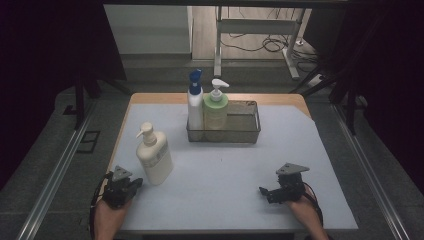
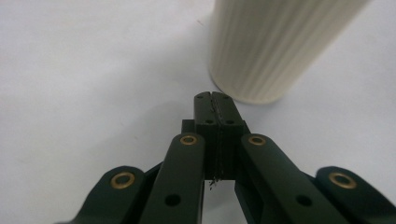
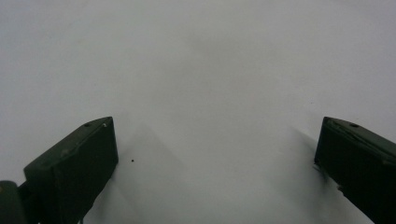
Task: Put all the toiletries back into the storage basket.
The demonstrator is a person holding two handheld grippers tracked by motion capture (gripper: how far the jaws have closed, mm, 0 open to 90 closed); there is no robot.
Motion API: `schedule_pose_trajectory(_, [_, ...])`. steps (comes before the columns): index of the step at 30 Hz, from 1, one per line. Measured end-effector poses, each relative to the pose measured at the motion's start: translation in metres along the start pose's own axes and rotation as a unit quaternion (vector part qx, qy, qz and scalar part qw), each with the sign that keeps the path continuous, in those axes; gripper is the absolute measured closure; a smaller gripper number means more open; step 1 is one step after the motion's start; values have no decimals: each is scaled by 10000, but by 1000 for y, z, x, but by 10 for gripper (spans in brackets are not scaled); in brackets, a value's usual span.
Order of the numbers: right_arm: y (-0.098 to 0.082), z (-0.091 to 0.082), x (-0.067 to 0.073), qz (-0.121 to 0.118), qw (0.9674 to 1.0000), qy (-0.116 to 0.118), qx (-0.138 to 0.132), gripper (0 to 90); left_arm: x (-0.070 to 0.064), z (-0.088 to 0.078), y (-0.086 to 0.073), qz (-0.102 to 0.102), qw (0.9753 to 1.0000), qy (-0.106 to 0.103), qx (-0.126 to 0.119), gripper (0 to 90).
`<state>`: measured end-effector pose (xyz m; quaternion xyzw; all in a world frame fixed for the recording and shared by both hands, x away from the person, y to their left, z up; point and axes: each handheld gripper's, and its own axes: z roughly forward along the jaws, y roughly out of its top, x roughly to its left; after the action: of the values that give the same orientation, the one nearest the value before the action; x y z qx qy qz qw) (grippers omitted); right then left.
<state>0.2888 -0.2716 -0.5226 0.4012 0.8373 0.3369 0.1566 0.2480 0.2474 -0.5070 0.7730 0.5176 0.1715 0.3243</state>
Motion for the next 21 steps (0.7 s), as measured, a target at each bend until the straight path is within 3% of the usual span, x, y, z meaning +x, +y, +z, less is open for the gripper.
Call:
schedule_pose_trajectory(4, [0,0,0,-1,10000,0,-1,0,7,4,8,-24,9999,-52,-125,893])
schedule_pose_trajectory(13, [0,0,0,-3,10000,-2,-3,0,11,26,24,-27,9998,-120,-129,893])
schedule_pose_trajectory(21, [0,0,0,-4,10000,-1,-3,0,15,30,28,-77,9994,-236,-222,894])
